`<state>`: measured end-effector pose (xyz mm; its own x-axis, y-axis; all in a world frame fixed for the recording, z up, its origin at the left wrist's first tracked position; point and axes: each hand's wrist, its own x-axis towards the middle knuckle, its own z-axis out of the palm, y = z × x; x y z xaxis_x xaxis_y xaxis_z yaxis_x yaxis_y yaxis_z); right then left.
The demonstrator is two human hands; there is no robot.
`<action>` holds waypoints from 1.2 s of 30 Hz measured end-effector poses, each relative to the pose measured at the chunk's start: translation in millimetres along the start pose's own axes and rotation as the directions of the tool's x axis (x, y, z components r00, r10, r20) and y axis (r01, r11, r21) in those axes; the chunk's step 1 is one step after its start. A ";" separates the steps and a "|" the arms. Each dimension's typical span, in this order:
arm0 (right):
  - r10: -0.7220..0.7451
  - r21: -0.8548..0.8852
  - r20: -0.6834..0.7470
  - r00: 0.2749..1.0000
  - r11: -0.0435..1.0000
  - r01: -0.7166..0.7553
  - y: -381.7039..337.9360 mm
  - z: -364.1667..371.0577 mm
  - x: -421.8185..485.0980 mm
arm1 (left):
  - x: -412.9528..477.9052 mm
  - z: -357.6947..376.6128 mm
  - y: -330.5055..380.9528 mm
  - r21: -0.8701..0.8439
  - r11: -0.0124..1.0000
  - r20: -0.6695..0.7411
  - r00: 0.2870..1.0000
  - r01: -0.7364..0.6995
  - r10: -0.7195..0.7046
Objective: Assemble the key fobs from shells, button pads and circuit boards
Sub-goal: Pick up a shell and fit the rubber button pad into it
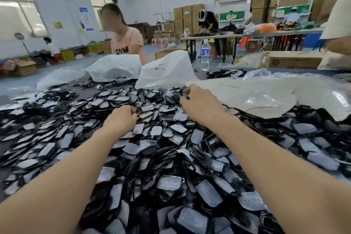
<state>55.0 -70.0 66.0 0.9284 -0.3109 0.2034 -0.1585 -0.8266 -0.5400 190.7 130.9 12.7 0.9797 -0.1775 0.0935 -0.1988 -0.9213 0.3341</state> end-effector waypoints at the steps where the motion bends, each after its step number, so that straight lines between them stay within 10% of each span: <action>1: 0.005 0.040 0.012 1.000 0.999 -0.005 -2.1 3.1 8.8 | 6.4 3.1 -3.0 -0.001 1.000 -0.003 1.000 0.009 -0.009; 22: 0.077 0.127 0.012 0.997 0.989 -0.078 26.5 31.5 53.9 | 70.6 25.1 11.4 0.067 0.997 -0.004 0.999 -0.038 0.039; 30: 0.031 0.304 0.069 0.997 0.951 -0.051 36.8 32.9 39.2 | 44.8 10.5 22.6 -0.374 0.906 -0.118 0.979 -0.196 0.163; 36: 0.066 0.794 0.158 0.985 0.584 -0.166 50.1 22.3 2.7 | -32.3 7.4 66.0 -0.744 0.637 0.135 0.889 -0.201 0.438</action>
<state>57.0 -101.8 21.3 0.9572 -0.2871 0.0358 0.0198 -0.0585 -0.9981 146.1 73.2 24.9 0.7874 -0.6077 0.1031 -0.3435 -0.2937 0.8920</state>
